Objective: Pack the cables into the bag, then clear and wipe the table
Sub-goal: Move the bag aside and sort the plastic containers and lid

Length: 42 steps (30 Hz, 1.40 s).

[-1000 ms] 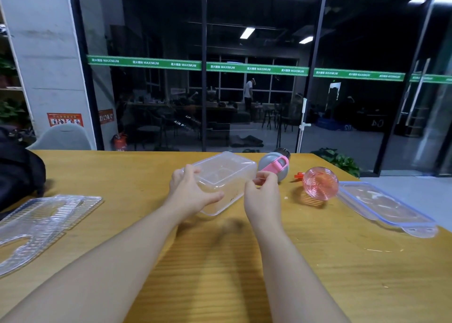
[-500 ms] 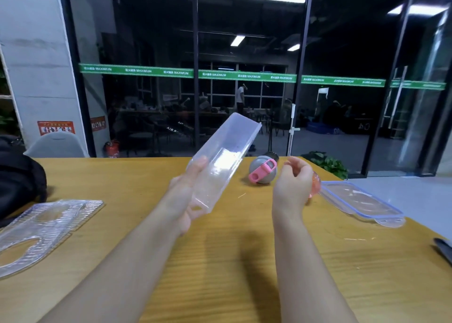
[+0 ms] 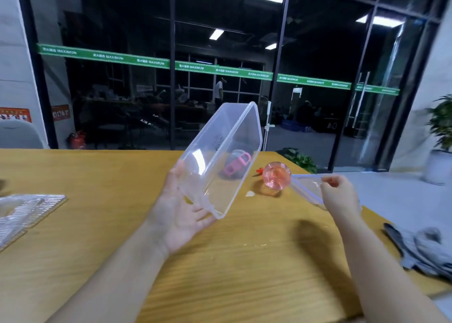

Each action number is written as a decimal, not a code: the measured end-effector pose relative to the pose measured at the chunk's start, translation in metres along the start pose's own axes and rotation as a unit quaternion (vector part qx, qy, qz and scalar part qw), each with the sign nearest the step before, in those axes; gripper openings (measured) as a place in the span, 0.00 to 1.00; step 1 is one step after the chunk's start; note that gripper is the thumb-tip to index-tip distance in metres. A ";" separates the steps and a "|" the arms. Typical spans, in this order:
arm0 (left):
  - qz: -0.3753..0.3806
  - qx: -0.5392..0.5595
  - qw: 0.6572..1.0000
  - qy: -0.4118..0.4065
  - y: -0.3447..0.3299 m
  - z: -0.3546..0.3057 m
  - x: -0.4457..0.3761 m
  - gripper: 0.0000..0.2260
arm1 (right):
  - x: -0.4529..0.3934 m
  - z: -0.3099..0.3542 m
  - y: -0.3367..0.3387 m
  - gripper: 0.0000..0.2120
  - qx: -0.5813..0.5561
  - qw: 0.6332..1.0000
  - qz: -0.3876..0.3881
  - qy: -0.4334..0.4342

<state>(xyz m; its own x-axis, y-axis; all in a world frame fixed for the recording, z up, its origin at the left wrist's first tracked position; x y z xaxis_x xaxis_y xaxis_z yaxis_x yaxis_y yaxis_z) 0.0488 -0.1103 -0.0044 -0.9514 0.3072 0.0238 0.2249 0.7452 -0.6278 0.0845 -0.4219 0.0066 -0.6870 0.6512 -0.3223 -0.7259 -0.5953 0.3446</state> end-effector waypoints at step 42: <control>-0.001 -0.448 0.860 -0.245 -0.005 0.012 0.008 0.44 | 0.006 -0.111 0.111 0.18 0.512 0.851 -0.089 -0.073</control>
<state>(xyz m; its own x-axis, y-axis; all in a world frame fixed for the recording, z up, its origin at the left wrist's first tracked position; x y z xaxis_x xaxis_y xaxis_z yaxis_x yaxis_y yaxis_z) 0.0373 -0.1188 -0.0108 -0.8773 0.1823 -0.4440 0.0860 0.9698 0.2284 -0.0043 -0.5364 -0.0551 -0.5034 0.7841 -0.3631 -0.3586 0.1927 0.9134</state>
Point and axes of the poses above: each hand's wrist, its own x-axis away from the middle knuckle, its own y-axis out of the back of the hand, z = x × y, the point moved 4 cm from there along -x, towards the middle knuckle, and after that the axes turned 4 degrees about -z, right-handed, at the moved point
